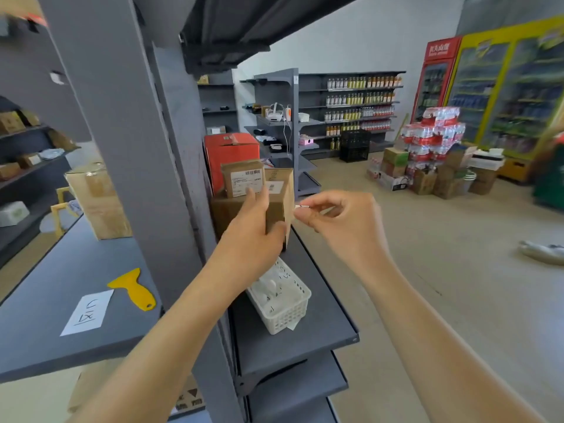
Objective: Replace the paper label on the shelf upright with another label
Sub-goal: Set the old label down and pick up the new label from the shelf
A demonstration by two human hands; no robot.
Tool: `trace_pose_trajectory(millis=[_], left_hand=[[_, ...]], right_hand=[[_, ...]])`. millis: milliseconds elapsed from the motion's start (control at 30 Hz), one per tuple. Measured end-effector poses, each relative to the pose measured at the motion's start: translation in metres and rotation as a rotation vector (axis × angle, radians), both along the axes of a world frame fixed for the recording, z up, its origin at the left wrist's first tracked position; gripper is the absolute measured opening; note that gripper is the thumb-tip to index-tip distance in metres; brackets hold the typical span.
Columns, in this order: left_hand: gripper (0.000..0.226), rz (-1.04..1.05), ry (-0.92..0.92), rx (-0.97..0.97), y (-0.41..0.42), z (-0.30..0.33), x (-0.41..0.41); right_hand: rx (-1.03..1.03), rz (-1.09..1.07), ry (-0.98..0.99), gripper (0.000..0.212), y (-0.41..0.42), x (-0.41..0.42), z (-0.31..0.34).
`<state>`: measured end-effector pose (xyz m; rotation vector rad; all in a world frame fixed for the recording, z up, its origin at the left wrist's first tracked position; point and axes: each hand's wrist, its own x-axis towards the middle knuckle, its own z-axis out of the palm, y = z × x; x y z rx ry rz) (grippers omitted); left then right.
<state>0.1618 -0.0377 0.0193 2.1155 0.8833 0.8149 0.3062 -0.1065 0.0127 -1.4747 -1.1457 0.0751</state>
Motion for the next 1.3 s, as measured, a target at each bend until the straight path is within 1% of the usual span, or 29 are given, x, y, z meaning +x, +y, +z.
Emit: trace_pose_trajectory(millis=[33,67,167,233,300,367,467,533,633,733,833,933,1033,1100,1167,1233,1300], left_hand=[[0.066,0.031,0.007,-0.003,0.006,-0.007,0.006],[0.067,0.048,-0.021,-0.04,0.012,-0.015,0.011],[0.061,0.133,-0.076,-0.126,0.025,-0.042,0.022],[0.061,0.209,-0.073,-0.161,0.032,-0.058,0.026],[0.063,0.264,-0.096,-0.263,0.038,-0.075,0.029],[0.062,0.286,-0.103,-0.348,0.042,-0.091,0.032],[0.06,0.309,-0.073,-0.396,0.048,-0.107,0.033],[0.059,0.31,-0.036,-0.407,0.052,-0.114,0.033],[0.056,0.303,-0.016,-0.4,0.058,-0.119,0.032],[0.053,0.289,-0.07,-0.395,0.057,-0.113,0.033],[0.049,0.262,-0.157,-0.428,0.046,-0.091,0.032],[0.04,0.206,-0.265,-0.492,0.028,-0.067,0.02],[0.029,0.143,-0.284,-0.475,0.005,-0.045,-0.007],[0.028,0.085,-0.303,-0.453,-0.012,-0.03,-0.029],[0.029,0.07,-0.339,-0.399,-0.029,-0.013,-0.055],[0.029,0.079,-0.371,-0.317,-0.041,0.004,-0.09],[0.028,0.136,-0.389,-0.211,-0.045,0.019,-0.127]], right_hand=[[-0.039,-0.015,0.012,0.015,0.007,0.006,-0.01],[-0.087,-0.028,0.024,0.019,0.014,0.012,-0.02],[-0.267,-0.052,0.022,0.013,0.036,0.029,-0.057],[-0.386,-0.016,0.034,0.015,0.049,0.035,-0.082],[-0.498,0.028,0.006,0.016,0.065,0.039,-0.107],[-0.575,0.054,-0.017,0.02,0.079,0.041,-0.129],[-0.697,0.104,-0.068,0.021,0.099,0.039,-0.154],[-0.719,0.114,-0.104,0.019,0.106,0.037,-0.161],[-0.613,0.09,-0.075,0.02,0.108,0.034,-0.153],[-0.439,0.082,-0.017,0.022,0.099,0.032,-0.12],[-0.287,0.09,0.033,0.023,0.077,0.032,-0.083],[-0.142,0.084,0.094,0.024,0.051,0.03,-0.059],[-0.049,0.132,0.139,0.025,0.035,0.011,-0.046],[-0.017,0.176,0.133,0.031,0.03,-0.012,-0.039],[0.03,0.213,0.108,0.037,0.025,-0.04,-0.03],[0.088,0.252,0.094,0.038,0.019,-0.073,-0.018],[0.166,0.318,0.092,0.035,0.011,-0.107,-0.003]])
